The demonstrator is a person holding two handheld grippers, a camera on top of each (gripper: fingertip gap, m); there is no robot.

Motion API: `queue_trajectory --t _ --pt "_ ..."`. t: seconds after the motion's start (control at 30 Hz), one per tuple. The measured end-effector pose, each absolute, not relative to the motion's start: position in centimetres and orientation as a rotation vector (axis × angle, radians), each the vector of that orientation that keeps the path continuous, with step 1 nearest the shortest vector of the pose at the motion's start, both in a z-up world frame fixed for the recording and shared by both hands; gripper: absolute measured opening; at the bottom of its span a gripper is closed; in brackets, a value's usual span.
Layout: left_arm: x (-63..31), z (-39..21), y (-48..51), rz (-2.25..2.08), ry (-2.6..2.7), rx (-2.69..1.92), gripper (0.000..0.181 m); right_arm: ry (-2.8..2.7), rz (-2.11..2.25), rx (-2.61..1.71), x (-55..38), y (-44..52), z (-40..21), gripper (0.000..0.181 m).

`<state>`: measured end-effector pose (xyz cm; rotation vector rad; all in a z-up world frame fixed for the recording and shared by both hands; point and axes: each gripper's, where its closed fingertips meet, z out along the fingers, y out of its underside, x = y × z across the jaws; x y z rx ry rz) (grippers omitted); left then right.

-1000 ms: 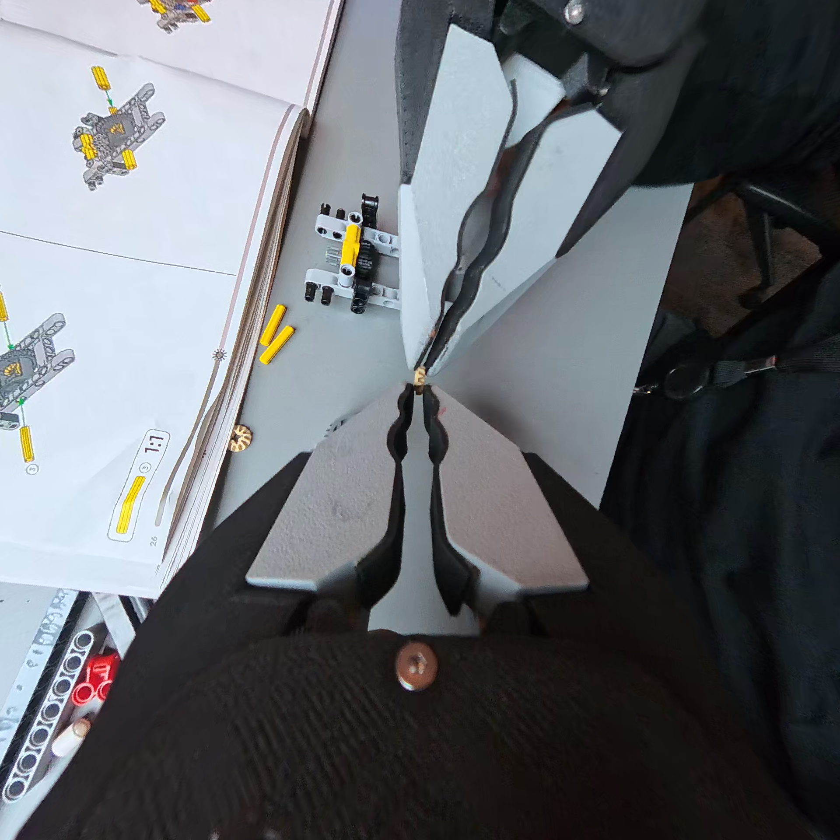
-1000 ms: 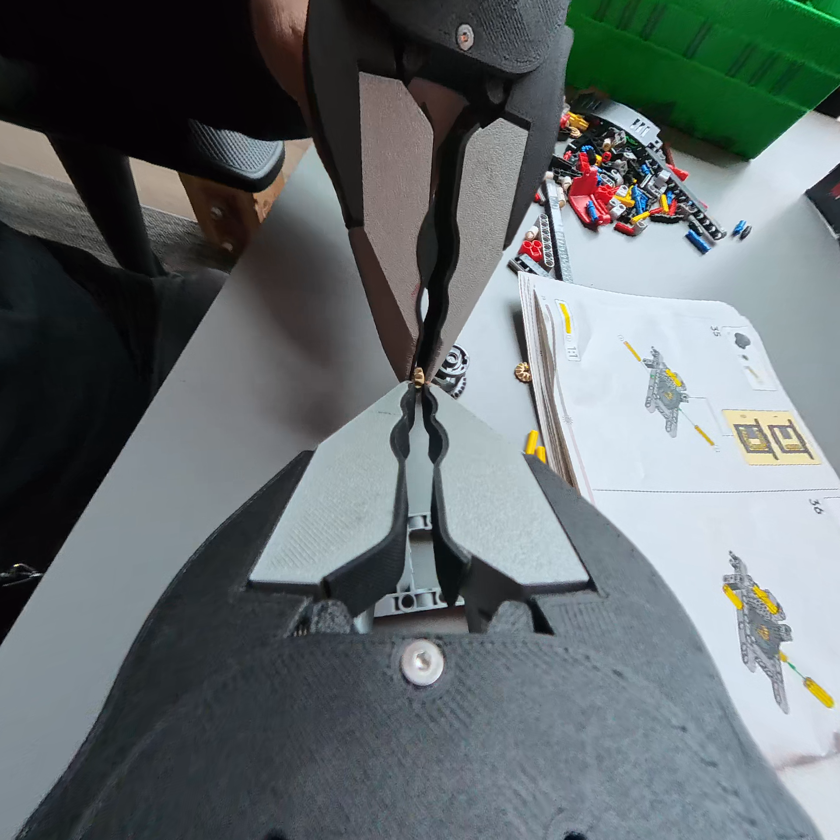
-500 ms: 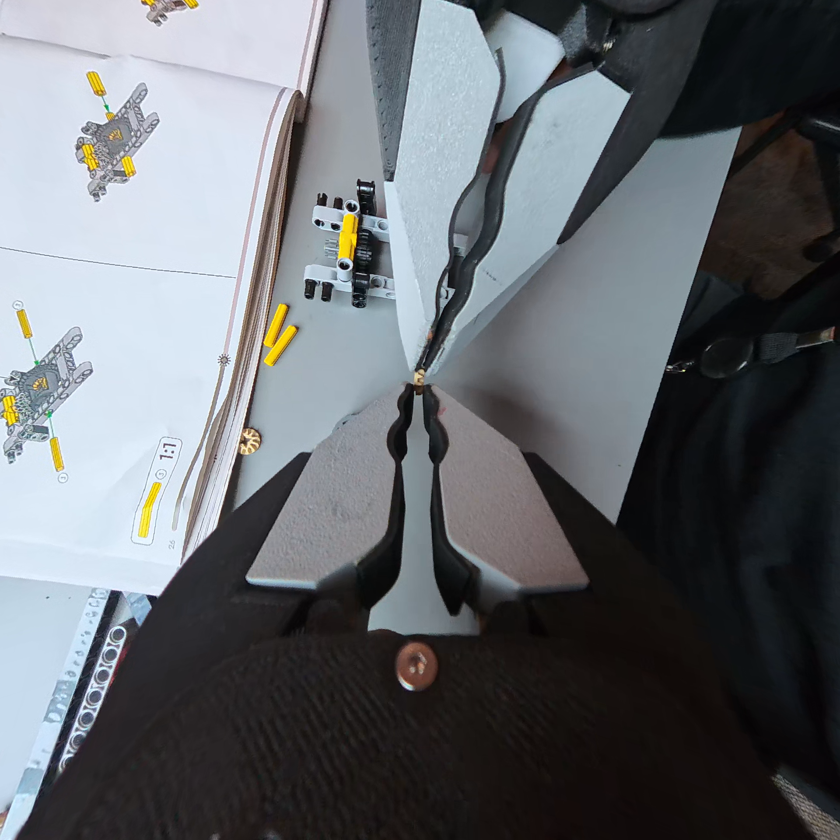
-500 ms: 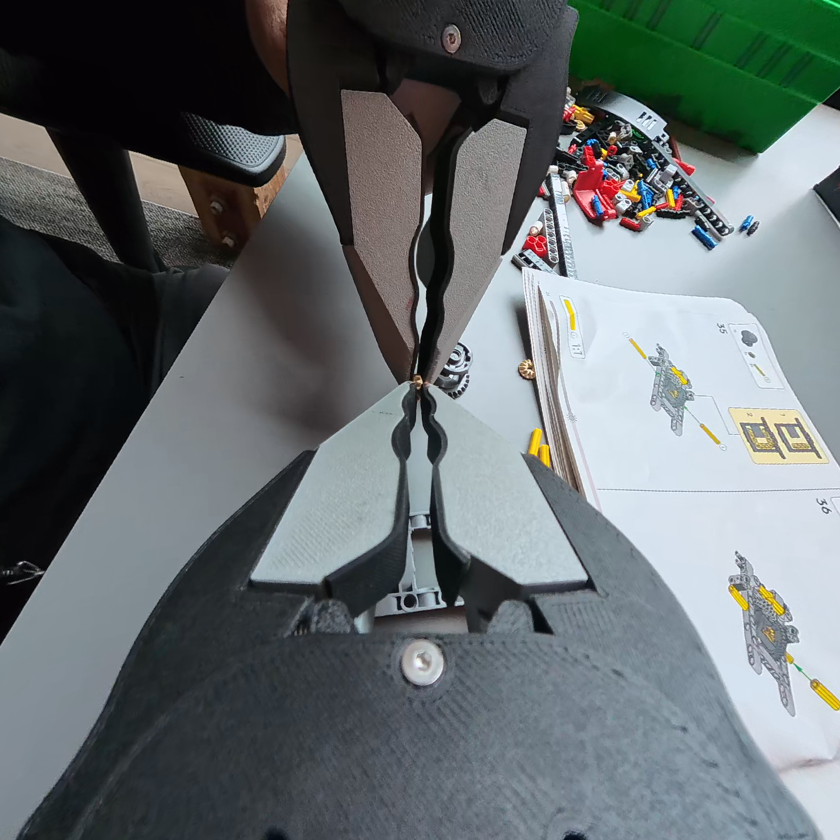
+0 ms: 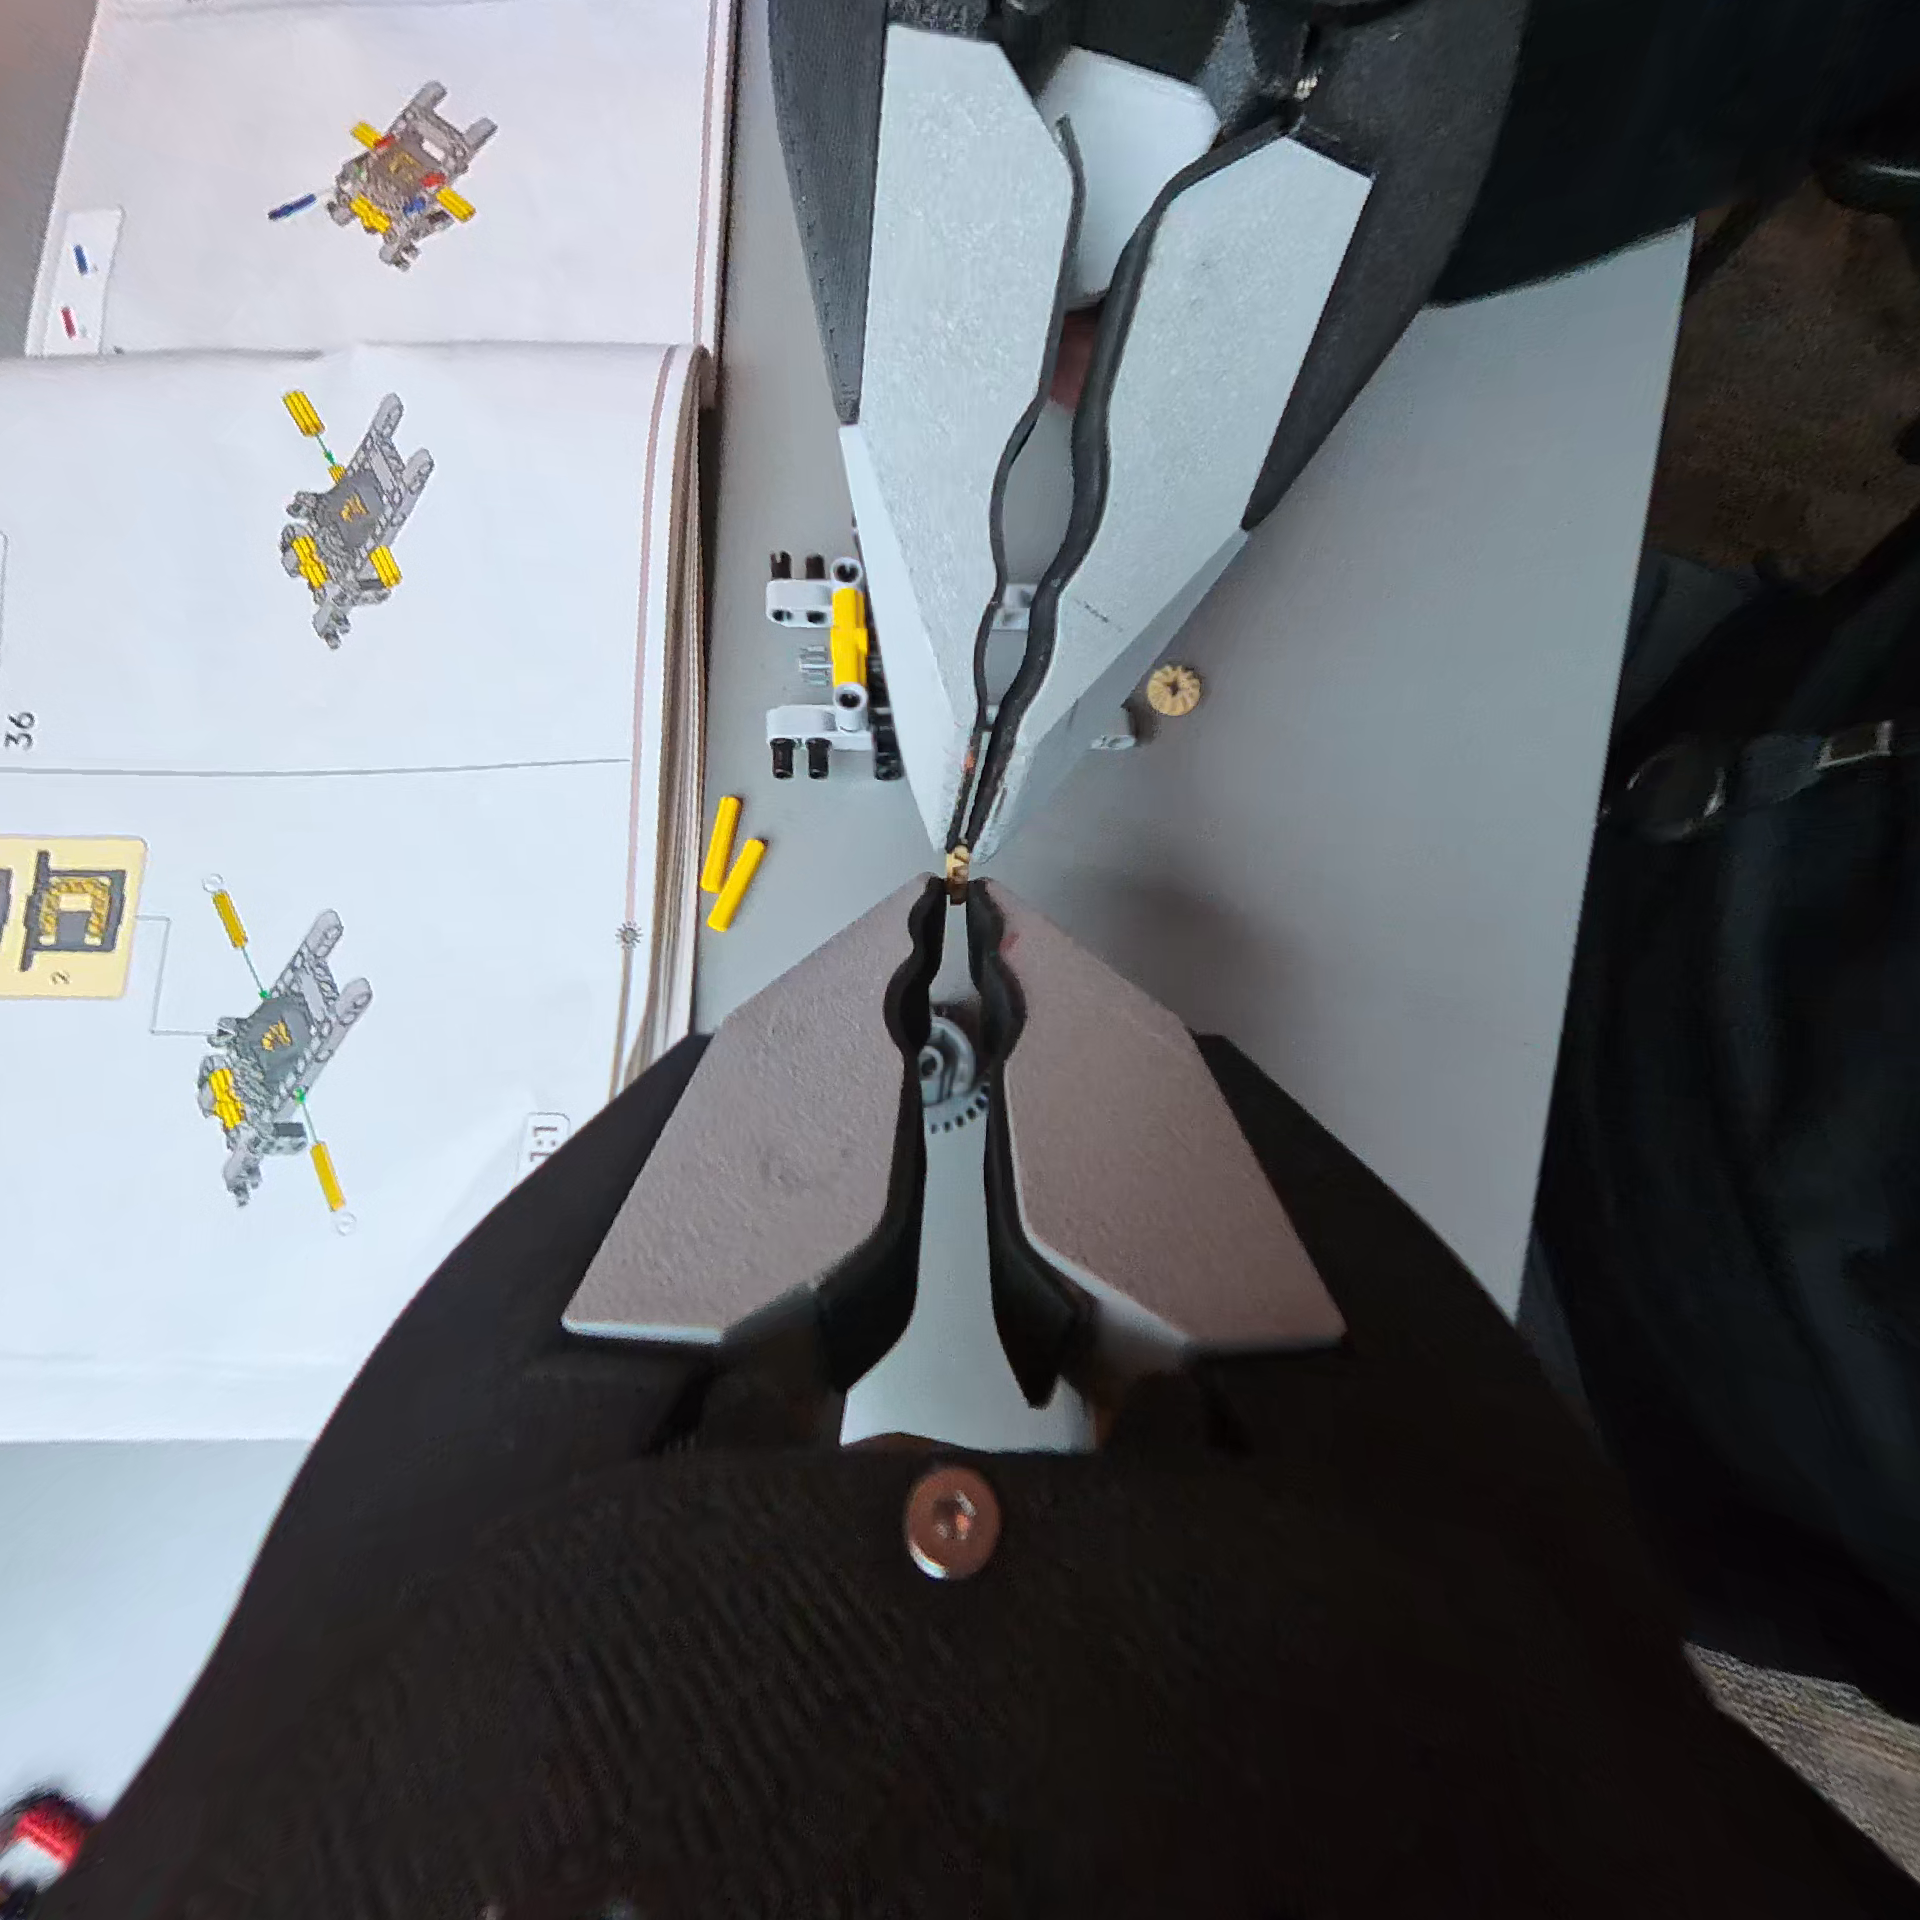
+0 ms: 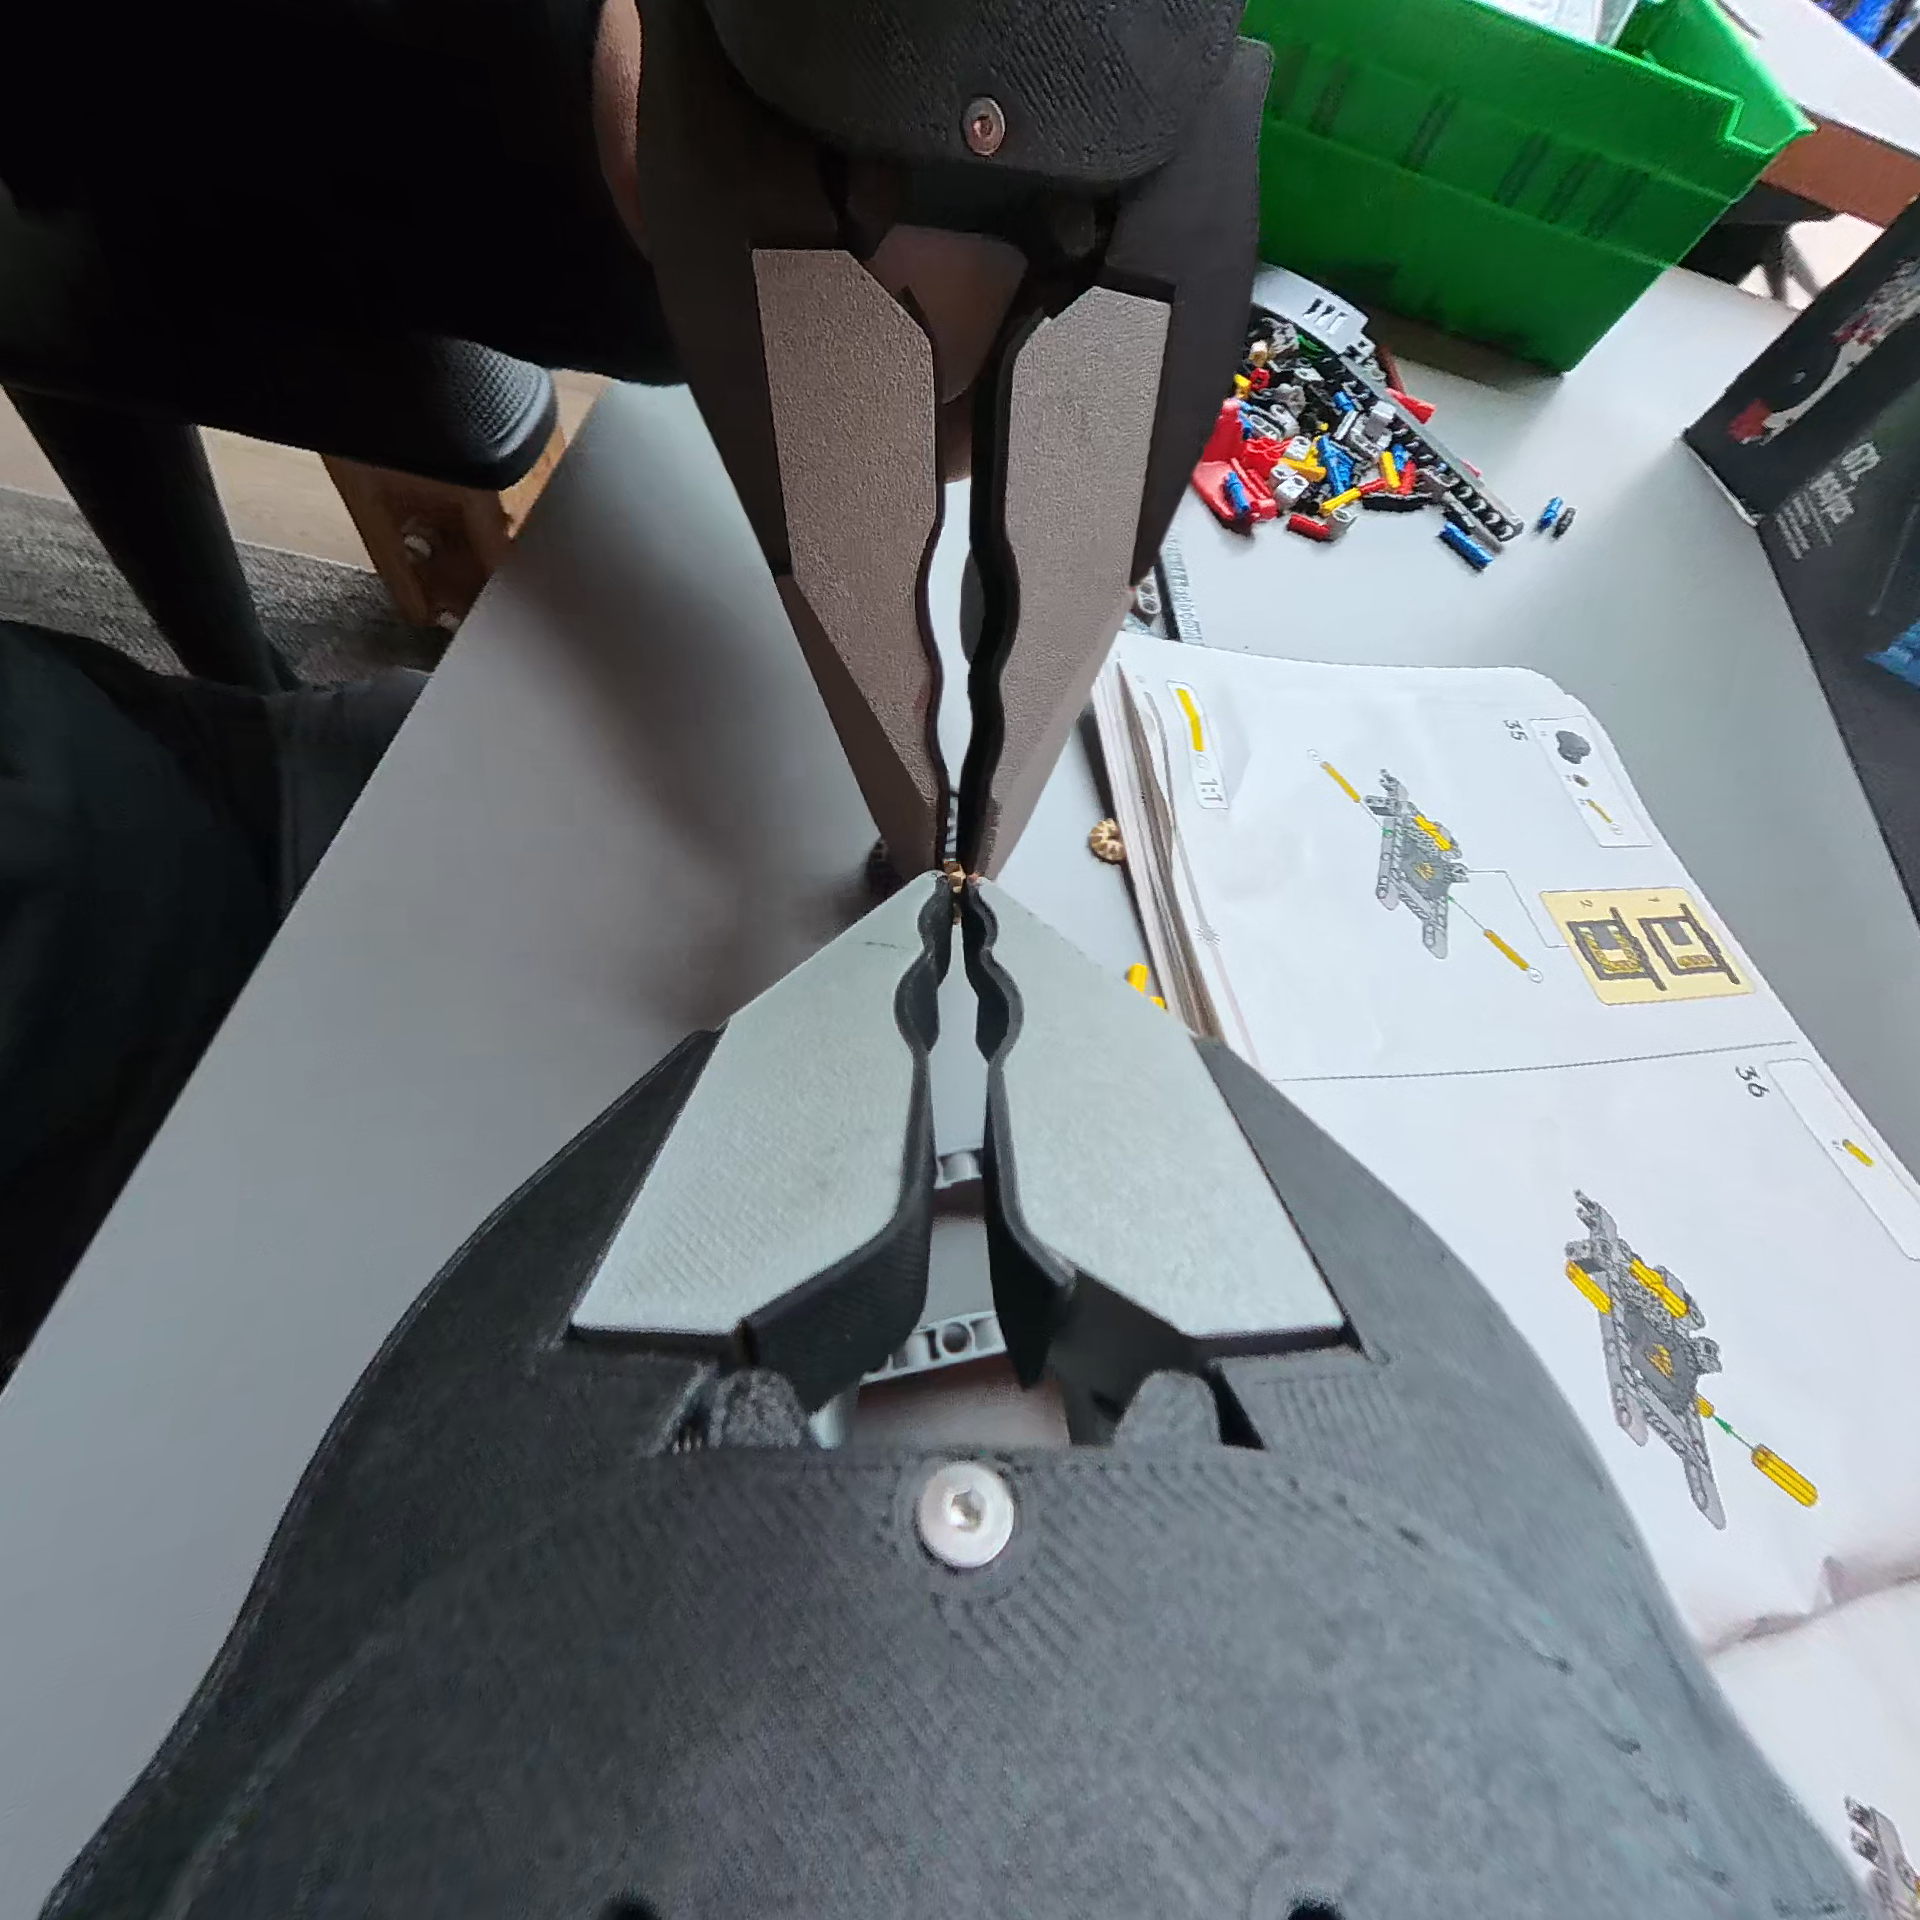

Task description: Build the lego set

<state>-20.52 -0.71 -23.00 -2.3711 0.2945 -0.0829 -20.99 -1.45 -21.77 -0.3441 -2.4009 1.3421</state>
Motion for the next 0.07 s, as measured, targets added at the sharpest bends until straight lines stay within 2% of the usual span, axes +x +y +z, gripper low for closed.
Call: queue_trajectory --t 0.07 --pt "-20.73 -22.73 -0.52 -0.093 0.294 -2.344 0.0 -2.375 1.332 -0.337 -21.16 -1.33 -21.5 0.0"
